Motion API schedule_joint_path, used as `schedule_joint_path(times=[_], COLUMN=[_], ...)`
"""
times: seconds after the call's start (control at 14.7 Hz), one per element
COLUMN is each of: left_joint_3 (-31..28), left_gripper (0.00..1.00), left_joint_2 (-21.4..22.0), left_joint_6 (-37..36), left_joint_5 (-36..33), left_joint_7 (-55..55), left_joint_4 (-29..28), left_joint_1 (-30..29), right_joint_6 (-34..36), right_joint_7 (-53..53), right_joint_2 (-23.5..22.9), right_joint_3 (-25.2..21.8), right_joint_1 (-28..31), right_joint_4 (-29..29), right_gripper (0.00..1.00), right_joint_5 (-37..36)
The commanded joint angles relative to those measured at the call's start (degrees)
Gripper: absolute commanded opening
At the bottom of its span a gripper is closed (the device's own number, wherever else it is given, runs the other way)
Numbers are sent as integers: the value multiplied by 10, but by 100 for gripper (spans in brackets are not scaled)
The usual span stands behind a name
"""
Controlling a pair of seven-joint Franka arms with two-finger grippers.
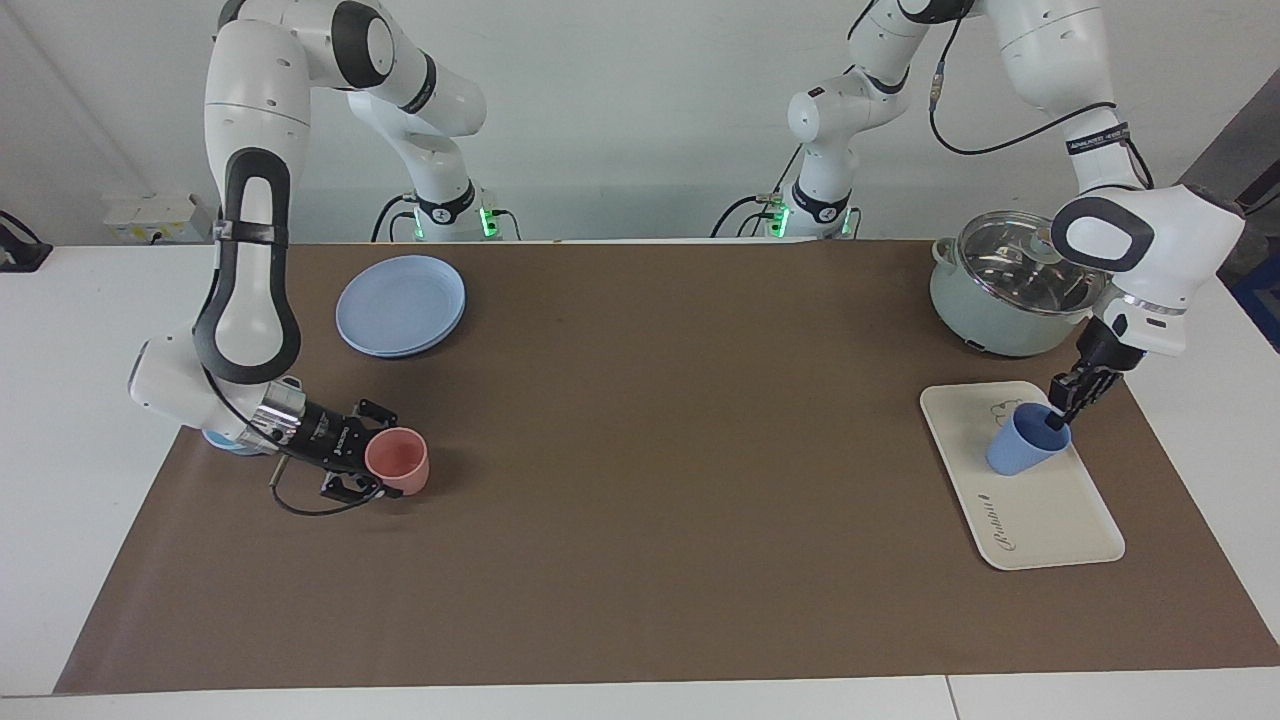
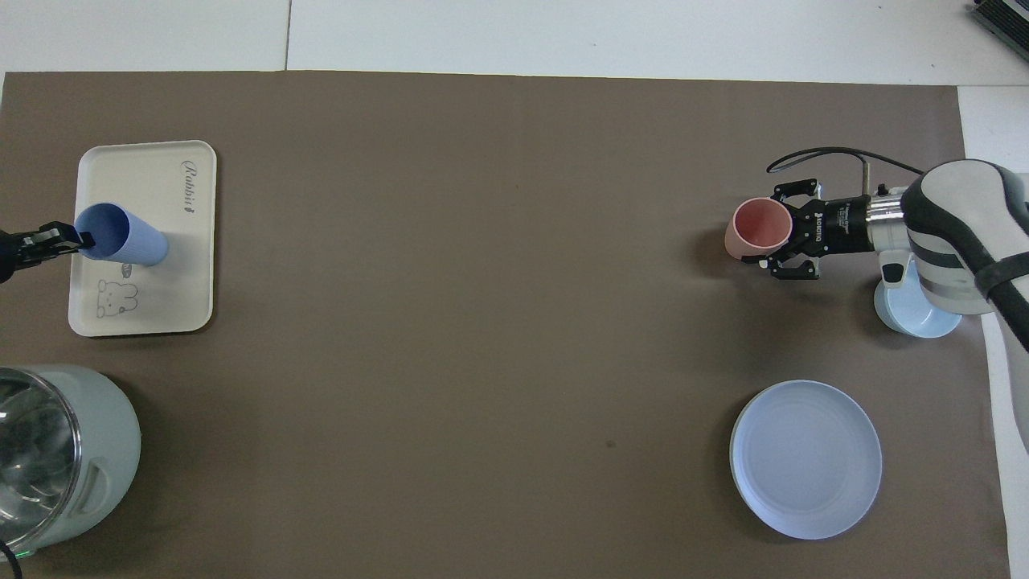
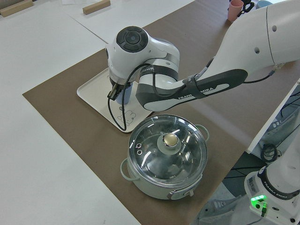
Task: Place cup on tray
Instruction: 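Open the left gripper on the tray while the right sets pink down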
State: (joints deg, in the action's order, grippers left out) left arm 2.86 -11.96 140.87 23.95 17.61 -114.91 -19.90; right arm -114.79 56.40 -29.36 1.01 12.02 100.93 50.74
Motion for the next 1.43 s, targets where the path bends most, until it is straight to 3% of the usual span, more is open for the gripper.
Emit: schedule_joint_path(times=[0.0, 0.14, 0.2, 0.27, 0.48, 0.75, 0.95, 1.23, 1.36], left_joint_3=[2, 0, 2, 7, 8, 9, 8, 10, 10], left_gripper=[100, 100, 100, 100, 100, 100, 100, 100, 100], left_joint_2=[22, 45, 52, 58, 101, 135, 154, 165, 165], left_joint_6=[-45, -185, -243, -296, -369, -457, -478, -528, -516], left_joint_5=[13, -36, -102, -161, -223, -228, -230, -249, -248], left_joint_7=[16, 13, 6, -5, -9, -55, -94, -146, -151], left_joint_4=[23, 90, 128, 160, 174, 163, 141, 138, 138], left_joint_1=[-3, -4, -2, 4, 49, 126, 180, 246, 245], right_joint_6=[4, -11, -35, -46, -48, -47, -43, -37, -37], right_joint_7=[-35, -37, -37, -39, -156, -291, -392, -477, -525], right_joint_2=[7, 8, 10, 13, 40, 83, 107, 135, 144], right_joint_3=[5, 1, 1, 1, 0, 1, 2, 4, 5], right_joint_1=[13, 12, 12, 12, 11, 10, 1, -11, -22], right_joint_4=[12, 11, 12, 12, 9, 8, 8, 8, 8], right_gripper=[45, 81, 92, 96, 97, 99, 99, 99, 99], right_joint_5=[14, 6, -2, -18, -135, -245, -354, -393, -417])
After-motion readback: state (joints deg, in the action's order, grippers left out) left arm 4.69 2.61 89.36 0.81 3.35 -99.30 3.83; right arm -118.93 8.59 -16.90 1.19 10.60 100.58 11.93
